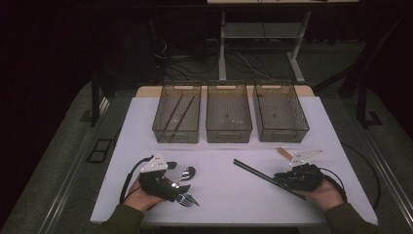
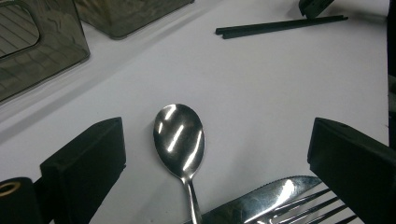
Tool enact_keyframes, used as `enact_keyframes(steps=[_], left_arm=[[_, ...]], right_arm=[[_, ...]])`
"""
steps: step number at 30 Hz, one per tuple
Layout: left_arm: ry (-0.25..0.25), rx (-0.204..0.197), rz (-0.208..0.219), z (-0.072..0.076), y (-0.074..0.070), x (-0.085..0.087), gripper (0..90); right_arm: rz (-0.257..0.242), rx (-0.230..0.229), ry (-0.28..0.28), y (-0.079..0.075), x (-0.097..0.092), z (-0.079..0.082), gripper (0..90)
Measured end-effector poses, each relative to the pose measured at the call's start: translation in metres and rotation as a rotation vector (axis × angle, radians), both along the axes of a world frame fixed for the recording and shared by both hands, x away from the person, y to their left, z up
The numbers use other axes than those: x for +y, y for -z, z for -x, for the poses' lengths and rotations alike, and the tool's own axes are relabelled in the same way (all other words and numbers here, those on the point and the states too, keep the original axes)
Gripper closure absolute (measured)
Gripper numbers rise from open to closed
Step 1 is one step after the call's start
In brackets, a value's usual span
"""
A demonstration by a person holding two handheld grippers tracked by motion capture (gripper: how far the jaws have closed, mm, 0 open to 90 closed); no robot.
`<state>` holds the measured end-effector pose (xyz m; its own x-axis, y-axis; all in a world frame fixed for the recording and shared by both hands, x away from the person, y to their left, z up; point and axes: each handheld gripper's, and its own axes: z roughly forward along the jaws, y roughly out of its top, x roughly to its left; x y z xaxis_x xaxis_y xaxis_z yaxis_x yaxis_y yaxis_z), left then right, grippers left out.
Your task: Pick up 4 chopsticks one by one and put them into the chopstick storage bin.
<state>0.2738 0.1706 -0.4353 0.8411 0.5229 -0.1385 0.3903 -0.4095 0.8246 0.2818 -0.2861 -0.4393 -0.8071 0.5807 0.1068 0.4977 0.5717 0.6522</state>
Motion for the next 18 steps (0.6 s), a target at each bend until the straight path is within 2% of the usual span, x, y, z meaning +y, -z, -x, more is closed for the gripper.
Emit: enact_keyframes(steps=[18], left_arm=[[0.004,0.003,-0.002,0.0,0.0008,-0.0015,3.2]], right_arm=[[0.039,-0.013,-0.005,0.0058,0.0033,-0.0009,84.7]])
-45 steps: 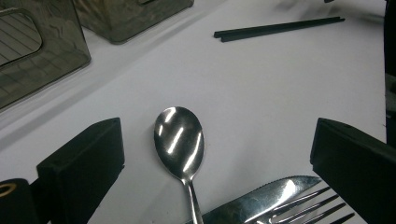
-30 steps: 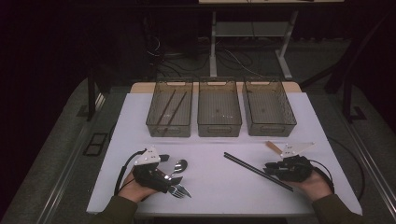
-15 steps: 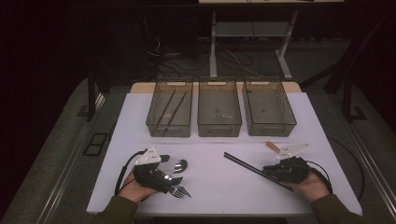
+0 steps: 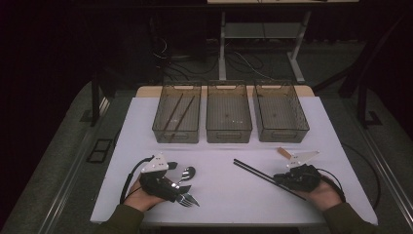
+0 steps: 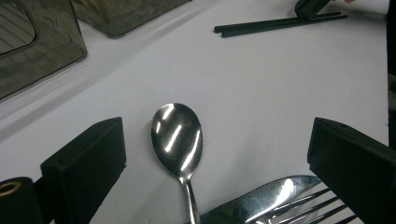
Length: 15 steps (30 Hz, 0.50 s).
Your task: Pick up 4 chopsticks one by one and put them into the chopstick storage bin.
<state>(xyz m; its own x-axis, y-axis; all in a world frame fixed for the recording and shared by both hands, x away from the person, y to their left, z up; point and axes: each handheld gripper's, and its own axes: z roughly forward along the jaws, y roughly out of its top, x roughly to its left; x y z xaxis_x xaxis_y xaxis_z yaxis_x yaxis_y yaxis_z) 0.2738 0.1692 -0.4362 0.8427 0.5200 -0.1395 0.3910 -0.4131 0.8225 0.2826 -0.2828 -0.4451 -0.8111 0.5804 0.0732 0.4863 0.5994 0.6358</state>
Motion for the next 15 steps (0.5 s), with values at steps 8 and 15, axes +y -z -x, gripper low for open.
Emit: enact_keyframes(steps=[8,15], left_arm=[[-0.001,-0.001,-0.001,0.0002,0.0001,-0.0003,3.2],[-0.001,0.0,0.0,0.0002,0.0001,-0.0002,3.2]], right_arm=[[-0.007,-0.001,0.003,0.0008,-0.0006,0.0002,85.7],[-0.009,-0.007,0.005,0.0004,-0.0013,0.0004,86.1]])
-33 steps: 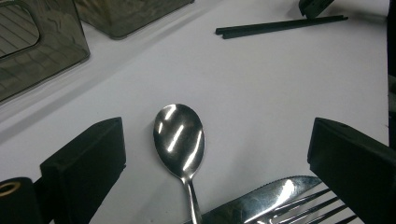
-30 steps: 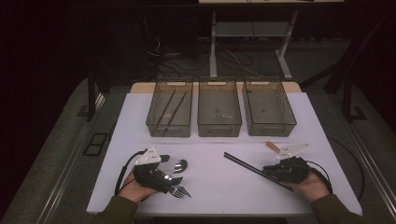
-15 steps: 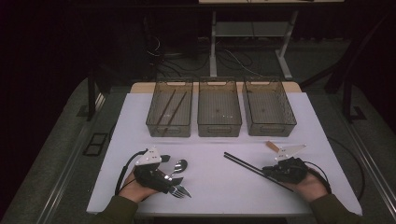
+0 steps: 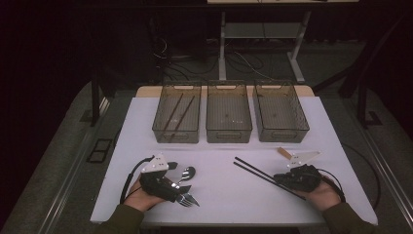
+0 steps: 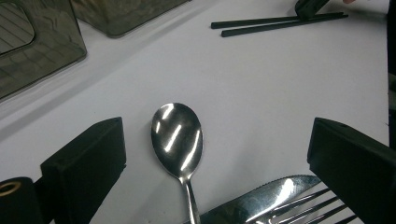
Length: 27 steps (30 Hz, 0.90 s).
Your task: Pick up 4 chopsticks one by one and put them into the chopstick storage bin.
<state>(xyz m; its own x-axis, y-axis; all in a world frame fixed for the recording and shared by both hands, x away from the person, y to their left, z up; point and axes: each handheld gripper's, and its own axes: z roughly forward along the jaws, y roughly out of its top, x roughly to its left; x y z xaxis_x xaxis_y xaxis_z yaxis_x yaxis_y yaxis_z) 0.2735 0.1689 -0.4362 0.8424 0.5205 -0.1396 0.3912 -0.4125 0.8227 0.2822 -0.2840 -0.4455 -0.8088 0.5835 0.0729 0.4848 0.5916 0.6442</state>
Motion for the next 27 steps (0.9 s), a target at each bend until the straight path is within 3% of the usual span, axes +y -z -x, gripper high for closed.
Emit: enact_keyframes(steps=[9,27], left_arm=[[0.005,-0.001,-0.003,0.0,0.0,0.0,3.2],[0.01,0.001,-0.004,0.0,0.0,-0.001,3.3]], right_arm=[[-0.027,-0.005,0.018,-0.005,-0.006,0.001,86.1],[-0.127,-0.042,0.013,-0.024,-0.014,0.004,86.0]])
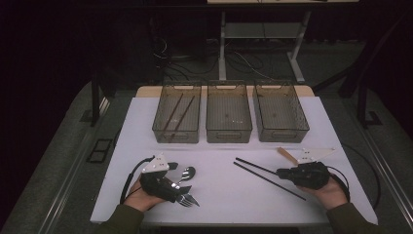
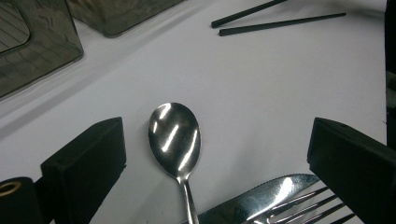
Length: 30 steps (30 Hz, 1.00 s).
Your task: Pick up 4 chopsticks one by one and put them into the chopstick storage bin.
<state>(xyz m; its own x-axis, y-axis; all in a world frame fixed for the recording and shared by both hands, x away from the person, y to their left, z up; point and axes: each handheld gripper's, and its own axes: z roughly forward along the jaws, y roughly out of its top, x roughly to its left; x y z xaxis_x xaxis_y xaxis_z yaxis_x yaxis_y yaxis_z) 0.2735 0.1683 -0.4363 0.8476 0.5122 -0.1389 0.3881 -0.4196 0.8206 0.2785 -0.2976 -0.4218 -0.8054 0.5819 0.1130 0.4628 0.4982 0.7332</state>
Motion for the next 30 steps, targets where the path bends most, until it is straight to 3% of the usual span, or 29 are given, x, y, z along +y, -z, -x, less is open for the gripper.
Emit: enact_keyframes(steps=[11,30], left_arm=[[0.003,-0.001,-0.001,0.0,0.0,-0.001,3.5],[0.01,0.001,0.013,0.0,0.002,-0.001,0.0]], right_arm=[[-0.099,-0.025,0.006,-0.015,-0.005,0.001,86.1],[-0.175,-0.051,0.014,-0.033,0.002,-0.011,86.1]])
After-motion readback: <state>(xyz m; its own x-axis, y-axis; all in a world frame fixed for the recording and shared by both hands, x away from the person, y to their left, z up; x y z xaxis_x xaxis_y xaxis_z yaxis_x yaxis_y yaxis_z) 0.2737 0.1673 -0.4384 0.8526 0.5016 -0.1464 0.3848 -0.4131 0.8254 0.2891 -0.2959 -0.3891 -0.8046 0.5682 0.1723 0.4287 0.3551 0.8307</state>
